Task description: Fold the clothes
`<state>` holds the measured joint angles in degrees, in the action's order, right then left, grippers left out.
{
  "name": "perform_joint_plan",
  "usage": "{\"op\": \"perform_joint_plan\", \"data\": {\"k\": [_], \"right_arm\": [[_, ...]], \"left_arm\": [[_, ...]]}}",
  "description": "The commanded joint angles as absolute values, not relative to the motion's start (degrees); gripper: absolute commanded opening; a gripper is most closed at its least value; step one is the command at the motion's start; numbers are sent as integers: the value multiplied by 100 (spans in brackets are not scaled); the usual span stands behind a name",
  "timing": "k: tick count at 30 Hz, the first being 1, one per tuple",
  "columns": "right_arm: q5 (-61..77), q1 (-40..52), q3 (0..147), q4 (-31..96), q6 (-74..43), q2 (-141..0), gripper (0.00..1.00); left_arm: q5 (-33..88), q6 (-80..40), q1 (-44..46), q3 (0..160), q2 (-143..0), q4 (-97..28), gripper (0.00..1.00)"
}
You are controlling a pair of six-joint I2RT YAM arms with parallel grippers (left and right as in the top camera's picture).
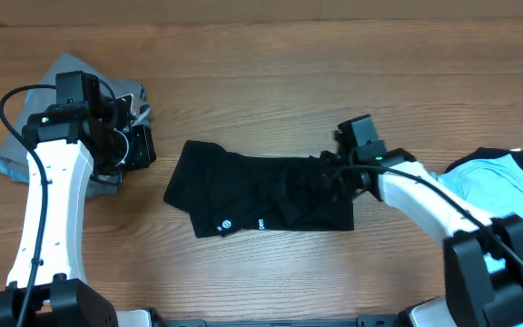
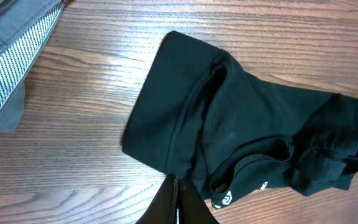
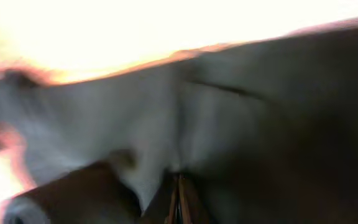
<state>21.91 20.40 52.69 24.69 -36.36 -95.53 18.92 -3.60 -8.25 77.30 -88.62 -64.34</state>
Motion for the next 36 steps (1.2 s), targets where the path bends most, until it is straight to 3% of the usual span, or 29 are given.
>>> {"op": "perform_joint_plan", "data": {"k": [1, 4, 7, 13, 19, 26, 31, 36], "right_arm": [[3817, 2569, 5299, 1605, -3776, -9522, 4], [4646, 2943, 5524, 473, -3754, -9502, 4], [4602, 2899, 5754, 701, -3634, -9452, 4], [3242, 2246, 6267, 3238, -2768, -9229, 4], [2191, 2032, 6281, 4595, -2749, -9286, 4], [2399, 3041, 5684, 3717, -3813, -9782, 4], [3433, 3938, 5664, 2512, -3531, -9972, 4], [2792, 3979, 6184, 3328, -2836, -9522, 4]], "left_arm": [[1955, -165, -808, 7817, -8764, -6427, 5], [1955, -167, -808, 7817, -8764, -6429, 5], [1953, -165, -808, 7817, -8764, -6451, 5], [1931, -16, -808, 7817, -8764, -6536, 6], [1931, 5, -808, 7817, -8764, -6508, 6], [1931, 5, -808, 7817, -8764, -6521, 7], [1931, 27, -808, 7817, -8764, -6615, 7], [1931, 56, -808, 7817, -8764, -6687, 7]]}}
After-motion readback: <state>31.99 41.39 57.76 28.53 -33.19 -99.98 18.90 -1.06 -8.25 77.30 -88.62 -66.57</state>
